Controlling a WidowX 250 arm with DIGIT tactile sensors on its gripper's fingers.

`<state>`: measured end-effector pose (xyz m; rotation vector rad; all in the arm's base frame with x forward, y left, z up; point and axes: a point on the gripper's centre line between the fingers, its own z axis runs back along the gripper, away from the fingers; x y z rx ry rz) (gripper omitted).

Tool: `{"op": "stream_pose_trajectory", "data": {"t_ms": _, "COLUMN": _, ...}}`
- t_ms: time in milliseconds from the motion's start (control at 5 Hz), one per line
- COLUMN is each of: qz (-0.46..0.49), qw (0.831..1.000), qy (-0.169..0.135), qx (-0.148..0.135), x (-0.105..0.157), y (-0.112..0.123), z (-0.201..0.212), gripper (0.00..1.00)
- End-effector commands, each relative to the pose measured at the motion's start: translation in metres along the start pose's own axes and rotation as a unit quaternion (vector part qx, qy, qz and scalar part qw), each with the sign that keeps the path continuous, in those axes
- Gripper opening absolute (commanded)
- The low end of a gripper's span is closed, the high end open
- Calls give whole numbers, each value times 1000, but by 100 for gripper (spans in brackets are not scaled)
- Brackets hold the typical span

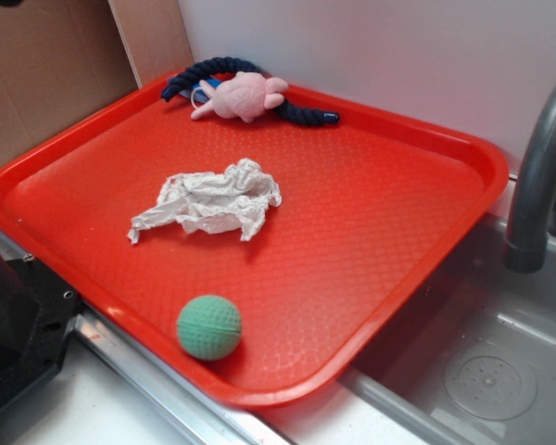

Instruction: Grab the blue block.

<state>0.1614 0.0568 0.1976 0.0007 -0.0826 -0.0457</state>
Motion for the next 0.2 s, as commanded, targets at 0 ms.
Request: {"op": "stream_pose_trajectory", "data": {"t_ms": 0, "qz": 1, "qw": 999, "qy": -15, "qx": 35, "x": 3, "y": 7, "z": -6, "gripper": 0}}
